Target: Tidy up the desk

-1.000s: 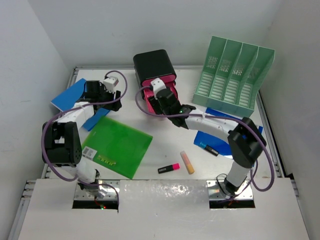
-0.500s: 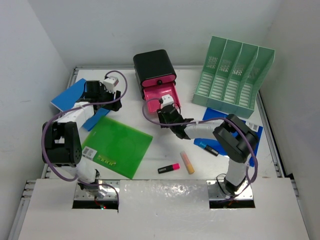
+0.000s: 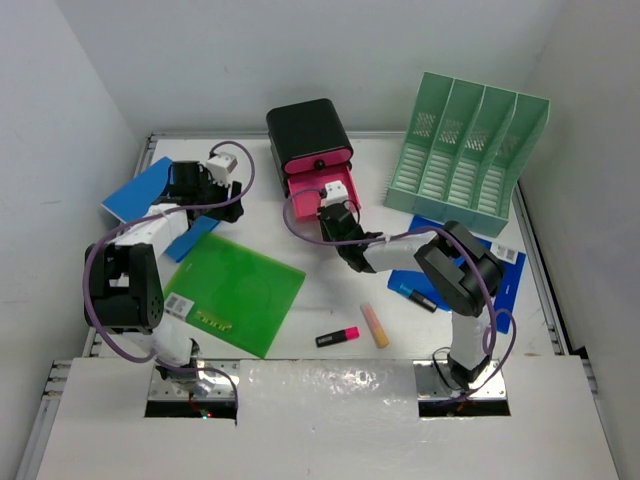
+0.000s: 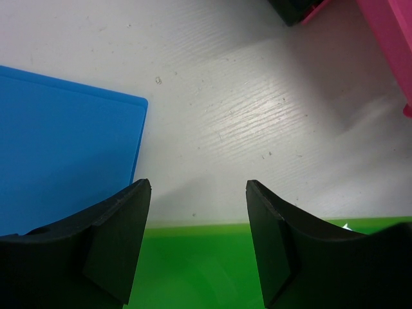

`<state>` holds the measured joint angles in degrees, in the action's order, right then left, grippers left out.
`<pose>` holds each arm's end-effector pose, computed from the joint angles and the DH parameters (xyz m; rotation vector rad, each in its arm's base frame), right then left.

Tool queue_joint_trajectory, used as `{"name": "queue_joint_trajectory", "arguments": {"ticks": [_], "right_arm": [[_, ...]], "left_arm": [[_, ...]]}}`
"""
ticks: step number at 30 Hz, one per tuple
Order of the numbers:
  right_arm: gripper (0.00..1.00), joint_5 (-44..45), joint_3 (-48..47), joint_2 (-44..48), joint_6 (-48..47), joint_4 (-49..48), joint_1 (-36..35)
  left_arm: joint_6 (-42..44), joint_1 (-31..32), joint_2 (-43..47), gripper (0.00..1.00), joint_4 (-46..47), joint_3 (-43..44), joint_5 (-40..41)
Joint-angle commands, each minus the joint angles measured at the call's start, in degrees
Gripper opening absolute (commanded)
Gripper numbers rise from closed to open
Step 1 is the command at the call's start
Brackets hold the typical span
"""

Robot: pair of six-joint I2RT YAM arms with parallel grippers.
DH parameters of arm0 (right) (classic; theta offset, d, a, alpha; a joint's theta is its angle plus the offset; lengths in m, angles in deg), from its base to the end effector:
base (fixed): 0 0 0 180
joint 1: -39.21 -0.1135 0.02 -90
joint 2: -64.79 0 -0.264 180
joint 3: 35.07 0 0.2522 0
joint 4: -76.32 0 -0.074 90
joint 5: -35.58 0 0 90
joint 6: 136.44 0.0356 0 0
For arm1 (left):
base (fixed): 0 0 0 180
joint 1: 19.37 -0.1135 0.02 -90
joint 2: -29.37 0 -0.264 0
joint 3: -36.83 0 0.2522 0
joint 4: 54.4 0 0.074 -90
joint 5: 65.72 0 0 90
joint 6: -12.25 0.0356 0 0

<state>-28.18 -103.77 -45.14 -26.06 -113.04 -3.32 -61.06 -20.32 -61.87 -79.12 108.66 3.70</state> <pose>0.2978 0.2518 0.1395 -0.1333 2.0651 0.1872 0.3408 -0.0069 0.2189 0.4874 2.2423 -0.2620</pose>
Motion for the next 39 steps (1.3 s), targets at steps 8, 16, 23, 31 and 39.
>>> {"name": "queue_joint_trajectory", "arguments": {"ticks": [8, 16, 23, 31, 39], "right_arm": [[0.25, 6.4, -6.0, 0.9, -1.4, -13.6, 0.4], [0.26, 3.6, -16.2, -8.7, -0.8, -14.2, 2.7], [0.26, 5.4, -20.1, -12.2, -2.2, -18.7, 4.6], [0.29, 4.2, -21.5, -14.3, -2.6, -20.5, 4.6], [0.31, 4.8, -17.8, -13.6, -4.1, -24.4, 4.7]], "left_arm": [[1.2, -0.5, -0.5, 0.59, 1.3, 1.8, -0.2], [1.3, -0.5, -1.7, 0.59, 1.6, 1.3, -0.6], [1.4, -0.5, -1.1, 0.59, 2.2, 0.9, -0.7], [1.9, -0.5, -1.5, 0.59, 1.9, 1.0, -0.4], [1.8, -0.5, -1.8, 0.59, 1.9, 1.2, -1.0]]}}
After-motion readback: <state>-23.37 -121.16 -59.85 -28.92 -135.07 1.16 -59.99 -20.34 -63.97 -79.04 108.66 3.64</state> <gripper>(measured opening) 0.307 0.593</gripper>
